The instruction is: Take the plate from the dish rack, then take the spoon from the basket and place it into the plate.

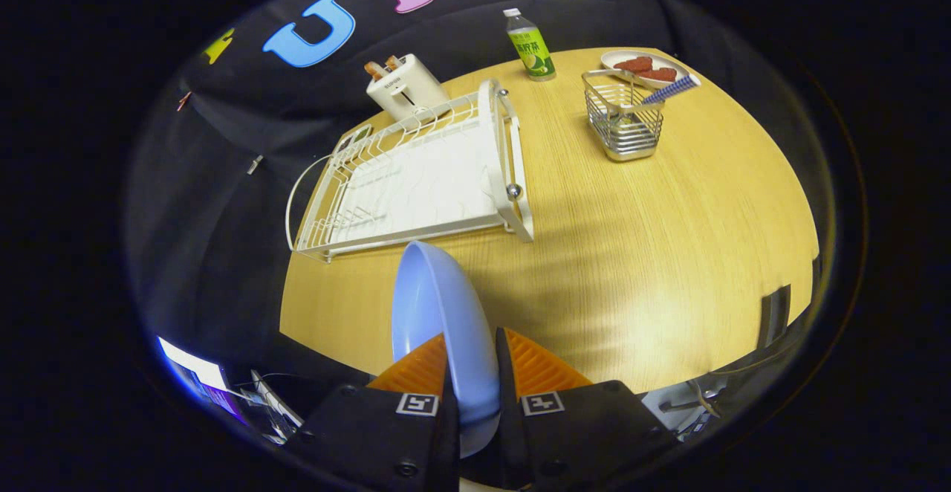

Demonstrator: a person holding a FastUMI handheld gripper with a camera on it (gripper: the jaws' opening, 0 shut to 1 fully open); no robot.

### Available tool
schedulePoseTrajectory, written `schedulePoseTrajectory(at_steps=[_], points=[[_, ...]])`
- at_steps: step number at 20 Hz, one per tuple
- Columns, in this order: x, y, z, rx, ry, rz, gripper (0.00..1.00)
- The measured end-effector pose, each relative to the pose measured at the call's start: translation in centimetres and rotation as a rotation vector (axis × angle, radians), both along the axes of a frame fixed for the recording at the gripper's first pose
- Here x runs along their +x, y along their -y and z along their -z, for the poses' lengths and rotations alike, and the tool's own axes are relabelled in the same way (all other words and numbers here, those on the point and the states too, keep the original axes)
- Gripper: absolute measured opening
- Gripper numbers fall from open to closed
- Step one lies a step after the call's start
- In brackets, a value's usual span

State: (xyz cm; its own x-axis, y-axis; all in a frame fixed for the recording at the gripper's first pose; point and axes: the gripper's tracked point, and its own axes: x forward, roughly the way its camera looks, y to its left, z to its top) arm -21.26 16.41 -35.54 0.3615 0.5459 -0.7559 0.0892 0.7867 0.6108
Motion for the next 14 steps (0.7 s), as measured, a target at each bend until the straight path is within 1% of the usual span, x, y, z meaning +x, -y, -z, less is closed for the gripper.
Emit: schedulePoseTrajectory(at_steps=[3,5,8,9,11,14], points=[[0.4,-1.1,1.3,0.08,-0.033,0.044,0.26],[0.9,-1.8,1.7,0.117,-0.047,0.055,0.26],[1.2,-2.3,2.9,0.107,-0.058,0.053,0.26],[1.7,-1.8,2.5,0.11,-0.058,0.067,0.26],[2.3,-1.7,3.2,0.102,-0.065,0.091,0.26],[2.5,-0.6,3.9,0.065,-0.072,0.096,0.27]])
